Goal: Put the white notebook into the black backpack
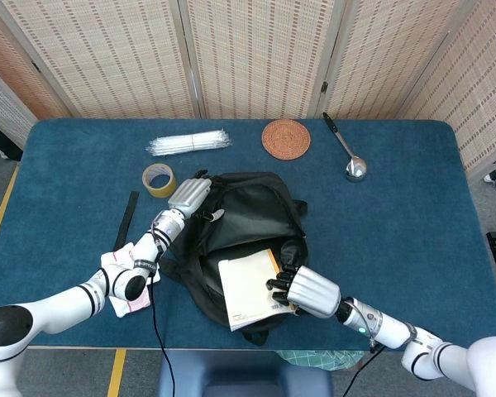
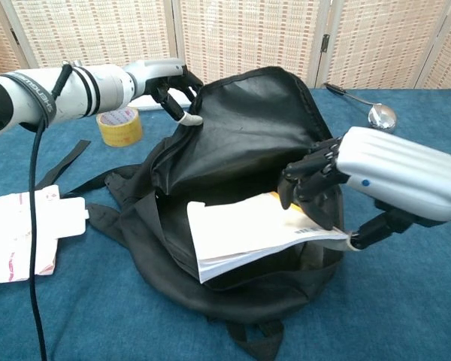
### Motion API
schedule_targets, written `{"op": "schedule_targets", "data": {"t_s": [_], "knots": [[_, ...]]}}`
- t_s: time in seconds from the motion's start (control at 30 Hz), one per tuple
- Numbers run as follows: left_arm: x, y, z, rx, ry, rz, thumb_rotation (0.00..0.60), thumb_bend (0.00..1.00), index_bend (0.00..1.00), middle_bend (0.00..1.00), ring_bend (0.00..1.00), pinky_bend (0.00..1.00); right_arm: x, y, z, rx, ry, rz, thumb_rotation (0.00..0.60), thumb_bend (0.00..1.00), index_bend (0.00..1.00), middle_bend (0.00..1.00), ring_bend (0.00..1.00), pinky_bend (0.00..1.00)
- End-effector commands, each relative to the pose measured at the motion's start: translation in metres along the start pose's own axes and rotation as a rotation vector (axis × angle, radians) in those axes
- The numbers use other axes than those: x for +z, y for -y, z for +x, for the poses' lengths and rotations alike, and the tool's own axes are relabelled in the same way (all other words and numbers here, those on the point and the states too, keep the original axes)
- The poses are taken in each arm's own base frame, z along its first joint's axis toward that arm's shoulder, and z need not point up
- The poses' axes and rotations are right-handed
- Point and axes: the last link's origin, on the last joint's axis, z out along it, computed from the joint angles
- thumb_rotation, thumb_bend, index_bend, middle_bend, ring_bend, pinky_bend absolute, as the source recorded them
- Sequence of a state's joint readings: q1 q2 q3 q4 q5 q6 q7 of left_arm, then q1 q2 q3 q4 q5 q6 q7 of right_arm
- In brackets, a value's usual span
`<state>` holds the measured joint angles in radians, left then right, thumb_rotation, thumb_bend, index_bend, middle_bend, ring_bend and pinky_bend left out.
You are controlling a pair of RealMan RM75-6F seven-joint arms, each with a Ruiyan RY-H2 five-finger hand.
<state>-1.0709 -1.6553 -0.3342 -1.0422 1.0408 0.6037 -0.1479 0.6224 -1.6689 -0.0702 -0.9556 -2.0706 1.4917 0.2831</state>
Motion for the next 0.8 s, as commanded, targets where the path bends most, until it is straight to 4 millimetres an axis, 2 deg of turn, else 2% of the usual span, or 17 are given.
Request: {"op": "schedule_targets", "data": {"t_s": [0.03,0.37,0.8], "knots": [[-0.001,0.001,0.001,0.000,-0.002,-0.002,0.600,0.41,0.53,0.28,0.22,0.00,0.016,-0.004,-0.013,-0.077,0.007,0.002,0.600,0.60,0.78,0.46,0.52,0.42],[-0.008,0.001,0.006,-0.004,-0.009,-0.015,0.600,0.41,0.53,0.28,0.22,0.00,0.045,-0.015,-0.037,-0.200,0.015,-0.039,0.600,0.60,0.78,0.46,0.52,0.38],[-0.014,-0.004,0.011,-0.003,-0.020,-0.045,0.600,0.41,0.53,0.28,0.22,0.00,0.081,-0.018,-0.053,-0.329,0.018,-0.067,0.600,0.60,0.79,0.46,0.51,0.35]]}}
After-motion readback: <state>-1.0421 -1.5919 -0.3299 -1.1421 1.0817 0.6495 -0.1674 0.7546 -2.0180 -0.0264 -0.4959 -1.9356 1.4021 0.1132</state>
